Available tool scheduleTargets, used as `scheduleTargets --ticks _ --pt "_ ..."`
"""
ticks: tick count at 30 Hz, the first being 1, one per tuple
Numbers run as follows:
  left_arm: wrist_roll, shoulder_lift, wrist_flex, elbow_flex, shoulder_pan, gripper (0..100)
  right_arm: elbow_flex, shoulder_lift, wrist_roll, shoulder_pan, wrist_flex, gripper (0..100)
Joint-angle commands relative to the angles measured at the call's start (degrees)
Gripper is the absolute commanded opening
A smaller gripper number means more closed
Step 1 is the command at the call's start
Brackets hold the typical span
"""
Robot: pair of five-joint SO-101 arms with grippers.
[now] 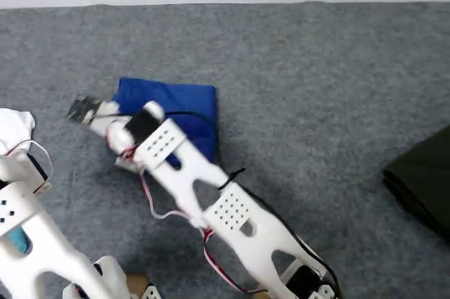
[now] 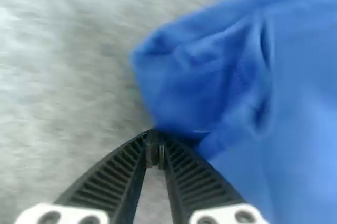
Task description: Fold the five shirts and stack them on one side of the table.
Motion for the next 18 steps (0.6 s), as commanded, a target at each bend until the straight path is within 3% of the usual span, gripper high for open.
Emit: scheduleTargets --ticks 1,6,18 --pt "-0.62 -0.97 -1.05 -0.13 -0.09 0 -2.81 -8.31 0.35 -2.24 1.89 1.0" --pt "-0.62 -0.88 -1.05 -0.13 0.0 0 -2.9 -13.05 0.44 -1.8 1.89 1.0" --pt "-0.62 -0.97 -0.97 -0.04 0.0 0 -2.46 -14.46 0.26 11.91 2.07 1.0"
